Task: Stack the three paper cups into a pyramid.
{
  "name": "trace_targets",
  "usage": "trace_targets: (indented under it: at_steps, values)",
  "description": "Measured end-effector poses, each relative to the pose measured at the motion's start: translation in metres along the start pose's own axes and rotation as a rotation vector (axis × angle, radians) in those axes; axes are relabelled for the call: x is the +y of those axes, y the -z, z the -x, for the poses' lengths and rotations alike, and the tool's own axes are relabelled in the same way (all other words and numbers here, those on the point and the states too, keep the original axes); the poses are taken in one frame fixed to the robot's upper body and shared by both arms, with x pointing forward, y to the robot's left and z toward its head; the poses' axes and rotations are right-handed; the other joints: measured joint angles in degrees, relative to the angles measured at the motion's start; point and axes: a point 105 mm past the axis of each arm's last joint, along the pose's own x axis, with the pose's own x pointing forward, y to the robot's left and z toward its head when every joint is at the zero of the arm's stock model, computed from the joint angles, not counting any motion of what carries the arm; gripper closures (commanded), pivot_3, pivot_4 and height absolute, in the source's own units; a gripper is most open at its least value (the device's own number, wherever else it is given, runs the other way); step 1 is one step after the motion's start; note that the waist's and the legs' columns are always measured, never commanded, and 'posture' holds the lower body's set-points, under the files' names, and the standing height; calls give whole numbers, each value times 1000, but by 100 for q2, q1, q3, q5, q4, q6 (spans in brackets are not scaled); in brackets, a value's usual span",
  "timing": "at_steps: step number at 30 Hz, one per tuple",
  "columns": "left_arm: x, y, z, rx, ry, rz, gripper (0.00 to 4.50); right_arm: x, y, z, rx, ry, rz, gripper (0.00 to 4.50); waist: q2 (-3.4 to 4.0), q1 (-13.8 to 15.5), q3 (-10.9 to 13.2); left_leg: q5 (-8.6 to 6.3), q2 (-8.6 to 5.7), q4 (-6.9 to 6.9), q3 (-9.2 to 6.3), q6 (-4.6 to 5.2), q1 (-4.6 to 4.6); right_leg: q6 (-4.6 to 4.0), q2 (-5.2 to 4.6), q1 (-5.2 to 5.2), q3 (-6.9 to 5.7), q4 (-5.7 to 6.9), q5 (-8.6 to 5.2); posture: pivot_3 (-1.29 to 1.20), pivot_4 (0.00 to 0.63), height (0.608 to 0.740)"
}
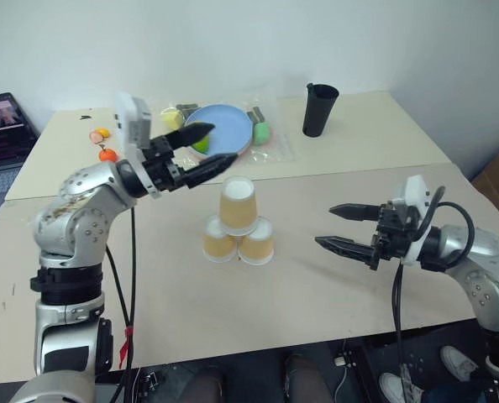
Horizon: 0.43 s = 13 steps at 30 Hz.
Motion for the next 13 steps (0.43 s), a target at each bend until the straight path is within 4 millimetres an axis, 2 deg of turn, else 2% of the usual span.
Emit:
trace_targets:
  at_steps: [4, 6, 8, 13]
  values:
    - [17, 34, 39, 116, -175, 37, 19, -6, 8, 10, 28, 36, -20, 70, 0, 9, 0, -1, 0, -1, 0, 2, -2, 0, 0, -1, 1, -1, 0, 0, 150, 734]
    - [24, 54, 57, 195, -269, 47, 19, -15, 14, 19, 35, 91, -28, 70, 0, 37, 0, -1, -3, 1, 2, 1, -5, 0, -1, -1, 2, -4, 1, 0, 150, 734]
    - [29, 67, 72, 234, -340, 54, 19, -24, 21, 27, 44, 149, -34, 70, -1, 80, 0, -1, -2, 1, 1, 1, -4, 0, -2, 0, -2, -3, 0, 0, 150, 734]
    - [41, 85, 99, 216, -512, 84, 19, -49, 65, 50, 82, 355, -115, 70, -1, 100, -1, -1, -2, 0, 5, 0, 3, -1, -3, 5, 3, -2, 1, 0, 150, 734]
